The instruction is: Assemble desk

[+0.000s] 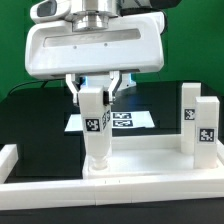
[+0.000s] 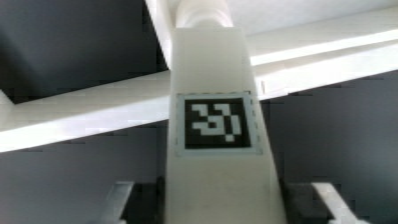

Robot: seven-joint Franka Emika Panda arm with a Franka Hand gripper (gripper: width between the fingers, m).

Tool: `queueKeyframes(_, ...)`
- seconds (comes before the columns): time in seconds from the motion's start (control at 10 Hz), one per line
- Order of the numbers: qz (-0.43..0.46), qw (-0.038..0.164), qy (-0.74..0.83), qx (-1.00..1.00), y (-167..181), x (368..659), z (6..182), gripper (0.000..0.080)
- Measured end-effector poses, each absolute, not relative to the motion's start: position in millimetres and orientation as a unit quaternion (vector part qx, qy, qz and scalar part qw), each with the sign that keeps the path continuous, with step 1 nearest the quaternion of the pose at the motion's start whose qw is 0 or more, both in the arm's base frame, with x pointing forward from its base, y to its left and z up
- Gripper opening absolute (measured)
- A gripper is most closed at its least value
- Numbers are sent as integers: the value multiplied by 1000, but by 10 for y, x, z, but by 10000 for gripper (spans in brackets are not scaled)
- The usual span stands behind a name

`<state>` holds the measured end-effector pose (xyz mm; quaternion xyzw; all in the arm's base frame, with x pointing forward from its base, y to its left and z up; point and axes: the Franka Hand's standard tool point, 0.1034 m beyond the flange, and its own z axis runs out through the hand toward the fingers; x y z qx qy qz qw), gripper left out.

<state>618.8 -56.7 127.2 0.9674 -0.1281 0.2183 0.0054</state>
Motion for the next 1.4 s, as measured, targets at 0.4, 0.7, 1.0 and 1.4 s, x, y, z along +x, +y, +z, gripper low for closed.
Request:
queueKeyframes(0.4, 220, 12, -128, 967, -575, 6227, 1172, 290)
queueKeyframes(0.7, 224, 14, -126, 966, -567, 6242, 1157, 290)
queueKeyframes(1.0, 262, 33, -121, 957, -503, 6221, 1104, 290)
queueKeyframes(1.4, 278, 41, -118, 953, -489, 6218, 1102, 290)
